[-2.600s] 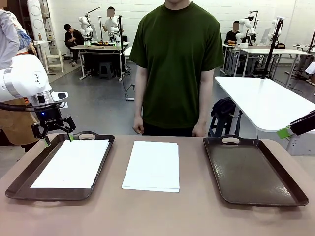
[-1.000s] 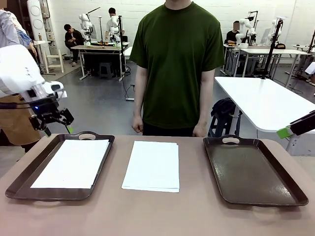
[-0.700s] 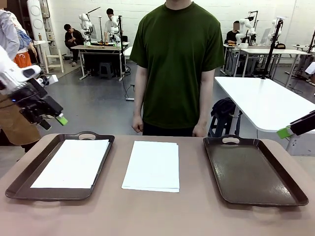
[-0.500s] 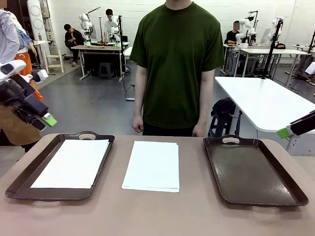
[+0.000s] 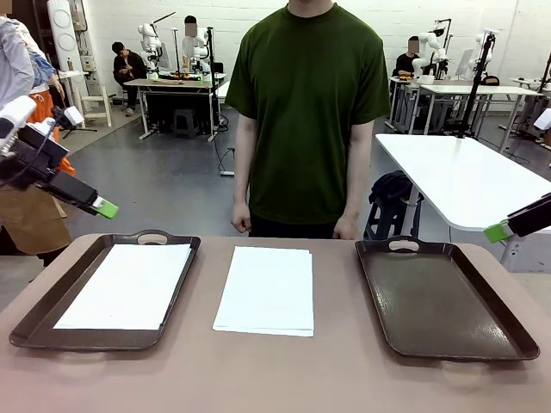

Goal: Sort the A4 documents.
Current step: Receive the A4 Paper.

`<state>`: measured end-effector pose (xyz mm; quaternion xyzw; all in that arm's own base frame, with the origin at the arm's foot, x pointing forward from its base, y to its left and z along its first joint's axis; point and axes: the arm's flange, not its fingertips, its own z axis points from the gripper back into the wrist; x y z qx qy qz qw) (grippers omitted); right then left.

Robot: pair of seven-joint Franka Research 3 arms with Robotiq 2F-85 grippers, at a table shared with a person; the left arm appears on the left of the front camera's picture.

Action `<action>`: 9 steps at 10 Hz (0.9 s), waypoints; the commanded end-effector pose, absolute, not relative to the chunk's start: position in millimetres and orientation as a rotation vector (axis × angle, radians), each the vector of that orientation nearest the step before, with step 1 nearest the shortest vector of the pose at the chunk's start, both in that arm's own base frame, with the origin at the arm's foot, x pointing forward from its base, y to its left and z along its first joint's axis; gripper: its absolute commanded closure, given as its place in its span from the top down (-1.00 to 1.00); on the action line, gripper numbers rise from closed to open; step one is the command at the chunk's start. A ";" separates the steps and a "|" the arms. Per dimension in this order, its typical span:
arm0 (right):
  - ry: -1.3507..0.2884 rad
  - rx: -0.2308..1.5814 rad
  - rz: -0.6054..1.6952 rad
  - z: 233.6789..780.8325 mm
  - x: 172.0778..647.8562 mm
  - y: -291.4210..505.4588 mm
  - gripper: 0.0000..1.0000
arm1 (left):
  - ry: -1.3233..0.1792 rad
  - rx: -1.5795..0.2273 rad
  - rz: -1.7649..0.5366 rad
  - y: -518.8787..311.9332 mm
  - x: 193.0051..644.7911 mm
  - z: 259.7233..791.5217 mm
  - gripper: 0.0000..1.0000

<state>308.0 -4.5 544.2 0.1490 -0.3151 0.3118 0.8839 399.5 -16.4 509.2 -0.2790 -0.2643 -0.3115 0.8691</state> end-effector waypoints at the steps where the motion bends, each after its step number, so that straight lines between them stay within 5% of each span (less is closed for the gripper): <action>1: -0.657 0.330 0.654 542.8 309.1 -3.8 1.00 | -0.588 -0.635 -0.619 -38.8 389.9 493.7 1.00; 9: -0.657 0.330 0.654 542.8 309.1 -3.8 1.00 | -0.553 -0.634 -0.654 -49.9 387.1 492.5 1.00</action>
